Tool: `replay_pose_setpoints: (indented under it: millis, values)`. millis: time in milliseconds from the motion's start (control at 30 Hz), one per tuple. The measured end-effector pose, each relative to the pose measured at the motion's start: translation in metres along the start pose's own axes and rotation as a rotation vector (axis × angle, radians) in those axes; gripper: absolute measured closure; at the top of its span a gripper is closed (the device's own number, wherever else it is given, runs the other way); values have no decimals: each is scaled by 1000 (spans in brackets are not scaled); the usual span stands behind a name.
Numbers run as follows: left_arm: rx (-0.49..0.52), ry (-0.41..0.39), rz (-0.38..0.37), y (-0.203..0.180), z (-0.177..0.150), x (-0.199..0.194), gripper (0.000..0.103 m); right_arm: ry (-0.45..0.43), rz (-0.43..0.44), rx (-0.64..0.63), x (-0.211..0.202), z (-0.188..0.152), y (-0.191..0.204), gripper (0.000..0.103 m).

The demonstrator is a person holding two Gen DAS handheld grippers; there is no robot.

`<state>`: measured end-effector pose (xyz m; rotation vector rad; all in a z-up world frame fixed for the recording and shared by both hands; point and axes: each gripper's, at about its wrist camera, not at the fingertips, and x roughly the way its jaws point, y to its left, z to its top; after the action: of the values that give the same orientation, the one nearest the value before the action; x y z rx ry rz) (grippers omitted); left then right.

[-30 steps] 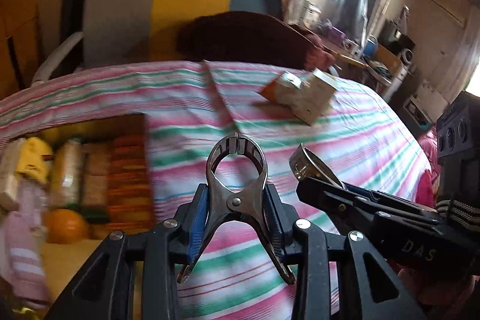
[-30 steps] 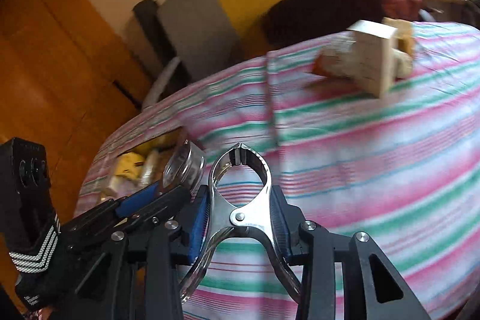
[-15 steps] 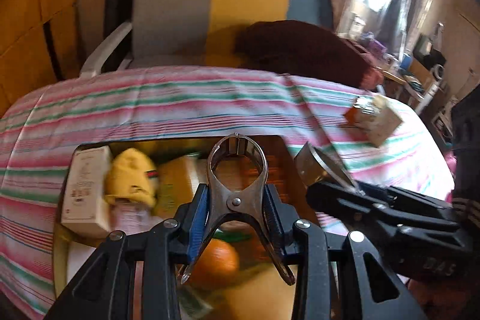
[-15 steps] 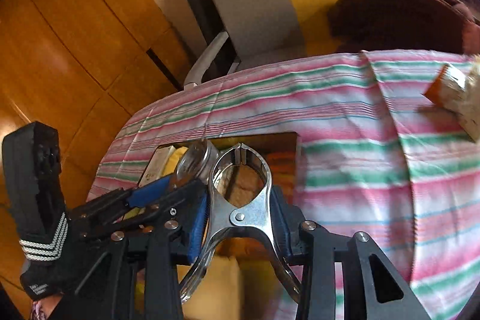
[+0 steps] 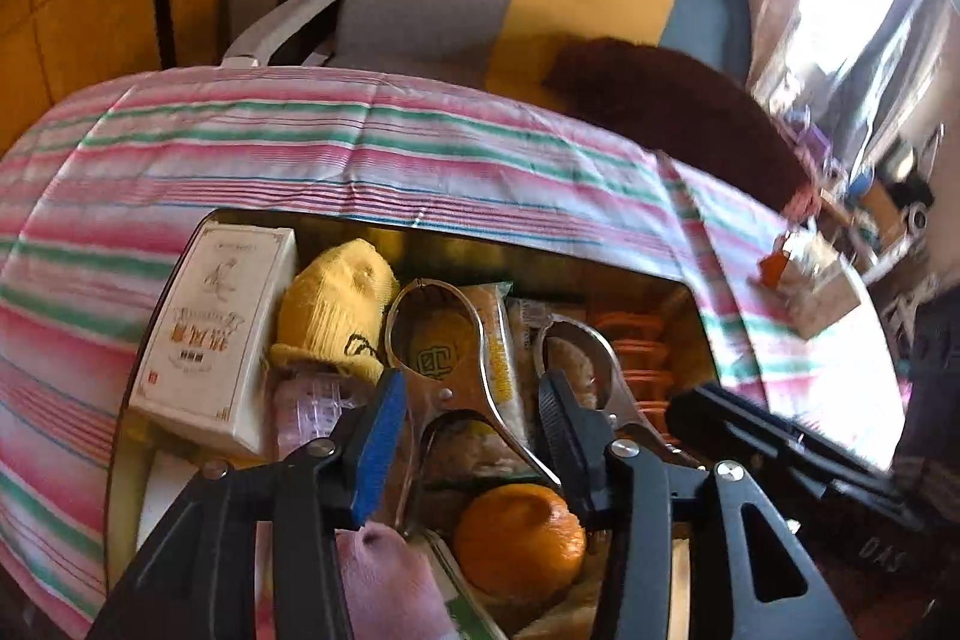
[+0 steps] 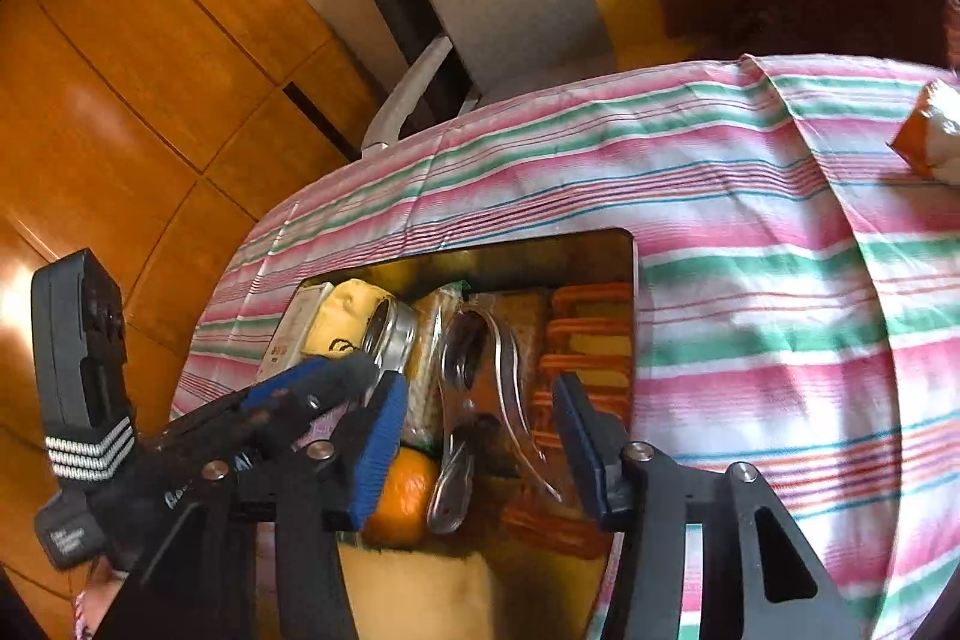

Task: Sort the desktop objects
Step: 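Carry both silver clips into the gold tray and open both tools, then move both open tools from the gold tray back to the pile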

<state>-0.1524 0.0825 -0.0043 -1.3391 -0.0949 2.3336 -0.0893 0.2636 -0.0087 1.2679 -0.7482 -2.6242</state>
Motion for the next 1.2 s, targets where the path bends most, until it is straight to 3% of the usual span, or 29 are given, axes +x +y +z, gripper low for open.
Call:
replay_pose_setpoints:
  millis: [200, 533, 1033, 1200]
  values:
    - [1, -53, 28, -9, -1, -18, 57, -38, 23, 19, -20, -6, -10, 51]
    - [-5, -50, -64, -46, -3, -31, 56, -126, -52, -4, -65, -13, -38, 51]
    - [237, 76, -191, -187, -46, -1, 55, -206, -227, 191, -131, -35, -175, 50]
    - [268, 133, -208, -214, -63, 19, 55, -255, -280, 223, -152, -16, -221, 50]
